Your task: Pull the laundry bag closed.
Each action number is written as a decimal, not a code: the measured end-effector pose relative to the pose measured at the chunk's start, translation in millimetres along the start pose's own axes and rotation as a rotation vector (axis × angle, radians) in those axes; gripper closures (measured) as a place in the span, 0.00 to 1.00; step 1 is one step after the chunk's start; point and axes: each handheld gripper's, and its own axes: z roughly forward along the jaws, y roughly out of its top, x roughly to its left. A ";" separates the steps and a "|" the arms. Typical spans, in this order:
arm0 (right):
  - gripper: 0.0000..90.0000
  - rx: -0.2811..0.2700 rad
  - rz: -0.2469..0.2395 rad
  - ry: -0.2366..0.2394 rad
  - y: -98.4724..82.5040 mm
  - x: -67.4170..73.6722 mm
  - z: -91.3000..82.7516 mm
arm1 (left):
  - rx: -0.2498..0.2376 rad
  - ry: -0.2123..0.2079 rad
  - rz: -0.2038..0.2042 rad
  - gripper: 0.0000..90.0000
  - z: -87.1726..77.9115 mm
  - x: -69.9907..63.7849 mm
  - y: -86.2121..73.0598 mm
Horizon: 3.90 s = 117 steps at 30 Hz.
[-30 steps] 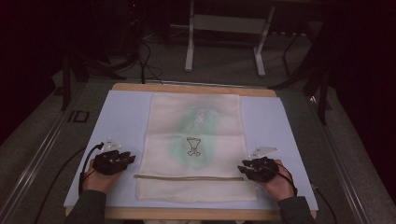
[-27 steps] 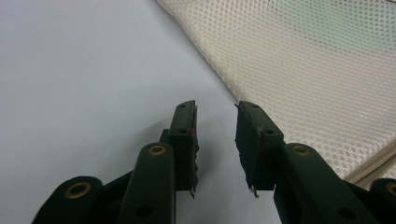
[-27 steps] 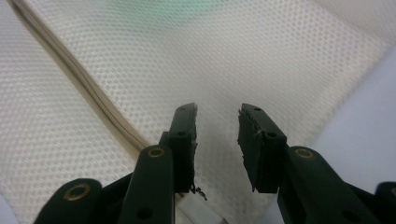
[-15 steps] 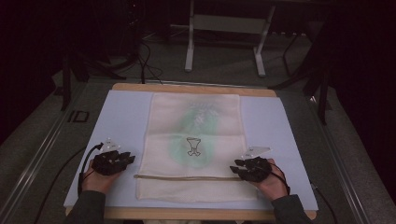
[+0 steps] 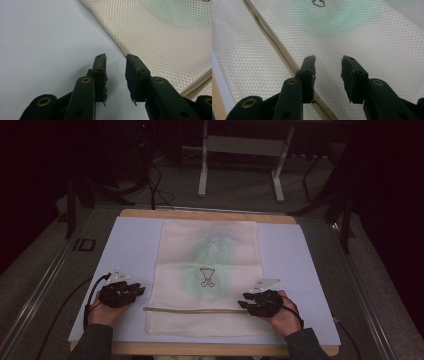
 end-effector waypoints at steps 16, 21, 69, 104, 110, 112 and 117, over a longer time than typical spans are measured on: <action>0.70 0.016 -0.069 0.044 14.8 20.5 14.7 | 0.009 -0.017 0.028 0.77 1.1 -3.0 1.4; 0.70 0.011 -0.080 0.057 19.7 24.0 17.1 | 0.009 -0.024 0.031 0.78 1.4 -2.9 1.3; 0.70 -0.039 -0.220 0.229 87.9 85.2 74.4 | 0.016 -0.139 0.090 1.00 4.8 -10.5 4.2; 0.84 -0.056 -0.285 0.298 119.5 124.5 121.8 | 0.048 -0.178 0.121 1.00 21.2 -12.8 8.0; 0.85 -0.047 -0.285 0.303 128.3 131.3 134.6 | 0.035 -0.174 0.107 1.00 19.0 -11.3 8.4; 0.87 -0.046 -0.294 0.308 131.4 133.0 138.6 | 0.028 -0.163 0.100 1.00 17.7 -10.5 8.3; 0.87 -0.034 -0.315 0.303 138.1 140.6 147.6 | 0.020 -0.161 0.091 0.99 16.3 -8.6 8.3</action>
